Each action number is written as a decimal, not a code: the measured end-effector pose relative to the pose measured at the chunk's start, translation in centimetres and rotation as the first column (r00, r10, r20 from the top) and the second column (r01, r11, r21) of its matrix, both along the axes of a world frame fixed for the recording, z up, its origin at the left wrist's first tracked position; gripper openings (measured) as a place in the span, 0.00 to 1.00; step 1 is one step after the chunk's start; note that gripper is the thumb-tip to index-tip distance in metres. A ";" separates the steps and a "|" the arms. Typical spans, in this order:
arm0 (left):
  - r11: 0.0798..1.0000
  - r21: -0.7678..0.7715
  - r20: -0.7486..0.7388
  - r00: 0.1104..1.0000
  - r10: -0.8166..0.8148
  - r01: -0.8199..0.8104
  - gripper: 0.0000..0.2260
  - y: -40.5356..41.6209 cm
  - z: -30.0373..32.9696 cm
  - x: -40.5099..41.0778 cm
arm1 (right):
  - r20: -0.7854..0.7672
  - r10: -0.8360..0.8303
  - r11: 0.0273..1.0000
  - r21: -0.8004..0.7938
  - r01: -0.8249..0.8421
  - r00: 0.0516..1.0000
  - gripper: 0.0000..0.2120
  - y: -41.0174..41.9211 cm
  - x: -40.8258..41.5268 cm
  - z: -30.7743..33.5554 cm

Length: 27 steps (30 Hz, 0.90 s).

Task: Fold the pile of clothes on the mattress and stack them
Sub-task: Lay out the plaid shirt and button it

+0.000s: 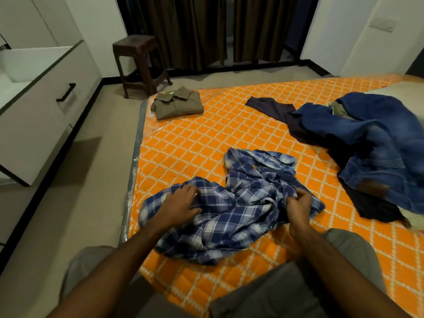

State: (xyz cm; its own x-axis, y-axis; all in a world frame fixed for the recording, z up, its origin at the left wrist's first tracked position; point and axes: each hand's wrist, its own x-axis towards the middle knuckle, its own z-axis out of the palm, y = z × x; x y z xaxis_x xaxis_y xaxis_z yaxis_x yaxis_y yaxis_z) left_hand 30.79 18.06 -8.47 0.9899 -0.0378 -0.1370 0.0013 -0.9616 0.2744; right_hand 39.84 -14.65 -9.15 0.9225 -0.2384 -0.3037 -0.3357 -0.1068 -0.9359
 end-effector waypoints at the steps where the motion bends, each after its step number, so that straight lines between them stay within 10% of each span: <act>1: 0.999 0.042 0.006 1.000 -0.004 0.003 0.23 -0.5 -0.8 0.1 | 0.005 0.045 0.999 -0.024 -0.045 0.999 0.19 -0.2 -0.5 0.1; 4: 1.000 -0.021 0.132 0.991 -0.008 0.011 0.19 -3.0 -1.7 0.8 | -0.089 0.305 0.950 0.097 -0.297 0.948 0.20 1.1 -2.1 1.9; 6: 0.937 -0.347 0.090 0.993 0.080 -0.044 0.21 -5.4 -0.2 1.6 | -0.102 0.491 0.858 0.228 -0.460 0.865 0.19 2.4 -2.8 2.5; 10: 0.470 -0.817 -0.323 0.940 0.108 -0.335 0.27 -7.8 2.7 3.9 | -0.061 0.875 0.485 0.142 -0.863 0.481 0.28 4.9 -5.0 4.1; 13: 0.724 -0.659 -0.249 0.967 0.046 -0.204 0.26 -7.0 2.7 4.7 | -0.014 0.986 0.165 0.111 -0.980 0.164 0.25 6.0 -5.8 4.5; 19: 0.953 -0.242 0.230 0.944 0.237 -0.180 0.15 -2.6 1.7 5.5 | 0.059 0.727 0.632 -0.446 -0.634 0.684 0.18 1.9 -0.7 1.5; 22: 0.979 0.030 0.256 0.948 0.188 -0.202 0.15 -1.5 1.2 5.7 | 0.100 0.451 0.683 -0.678 -0.271 0.887 0.17 -1.8 2.0 1.6; 27: 1.000 0.023 0.279 0.960 0.008 -0.014 0.11 -5.3 1.8 7.5 | -0.323 0.251 0.732 -0.554 -0.397 0.913 0.21 -6.8 7.5 -0.9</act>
State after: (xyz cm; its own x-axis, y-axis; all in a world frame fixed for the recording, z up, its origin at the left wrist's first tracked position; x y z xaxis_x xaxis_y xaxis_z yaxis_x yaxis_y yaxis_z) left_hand 38.30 12.76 -6.66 0.9892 -0.0268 0.1443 -0.0615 -0.9683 0.2421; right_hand 47.32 -21.42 -10.09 0.9069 -0.1352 -0.3990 -0.3550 -0.7554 -0.5508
